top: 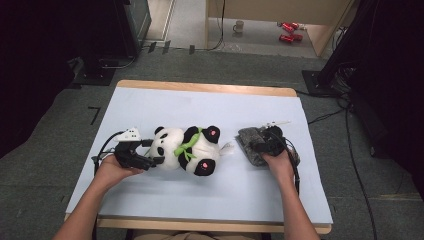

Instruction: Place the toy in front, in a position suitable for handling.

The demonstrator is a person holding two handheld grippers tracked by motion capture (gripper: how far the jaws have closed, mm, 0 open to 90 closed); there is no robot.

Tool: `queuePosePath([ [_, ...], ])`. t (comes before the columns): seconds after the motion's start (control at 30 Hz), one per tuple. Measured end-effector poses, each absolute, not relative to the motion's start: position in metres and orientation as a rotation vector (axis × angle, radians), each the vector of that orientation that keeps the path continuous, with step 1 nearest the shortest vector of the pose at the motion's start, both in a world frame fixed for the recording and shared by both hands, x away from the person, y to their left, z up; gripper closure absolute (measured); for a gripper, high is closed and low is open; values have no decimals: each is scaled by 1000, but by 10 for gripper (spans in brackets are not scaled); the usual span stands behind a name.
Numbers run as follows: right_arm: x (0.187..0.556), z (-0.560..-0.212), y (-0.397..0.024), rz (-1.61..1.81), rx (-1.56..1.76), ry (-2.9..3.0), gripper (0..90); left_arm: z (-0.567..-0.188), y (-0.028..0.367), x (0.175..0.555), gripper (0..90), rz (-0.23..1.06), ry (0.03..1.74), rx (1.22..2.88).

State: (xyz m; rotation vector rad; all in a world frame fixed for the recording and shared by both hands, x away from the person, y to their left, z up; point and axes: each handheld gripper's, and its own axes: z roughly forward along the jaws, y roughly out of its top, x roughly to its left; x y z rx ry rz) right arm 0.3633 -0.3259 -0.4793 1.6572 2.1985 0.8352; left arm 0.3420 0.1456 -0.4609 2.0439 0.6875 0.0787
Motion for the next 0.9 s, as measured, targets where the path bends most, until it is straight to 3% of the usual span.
queuePosePath([
  [0.07, 363, -480, -327, 844, 1650, 2195, 461, -462, 144, 341, 182, 81, 691, 2036],
  [0.13, 362, -480, -328, 857, 1651, 2195, 560, -461, 142, 339, 227, 90, 699, 2039],
  [0.17, 362, -480, -328, 857, 1651, 2195, 560, -461, 142, 339, 234, 90, 699, 2039],
  [0.2, 362, -480, -328, 868, 1656, 2199, 610, -461, 142, 339, 234, 92, 703, 2040],
  [0.23, 362, -479, -329, 893, 1684, 2217, 740, -460, 141, 339, 256, 91, 715, 2034],
  [0.27, 362, -479, -329, 911, 1690, 2224, 756, -460, 141, 339, 264, 91, 724, 2032],
  [0.57, 359, -463, -332, 965, 1757, 2191, 799, -461, 140, 338, 323, 88, 748, 2004],
  [0.9, 364, -420, -313, 980, 1680, 2219, 798, -460, 143, 339, 293, 79, 743, 2020],
])
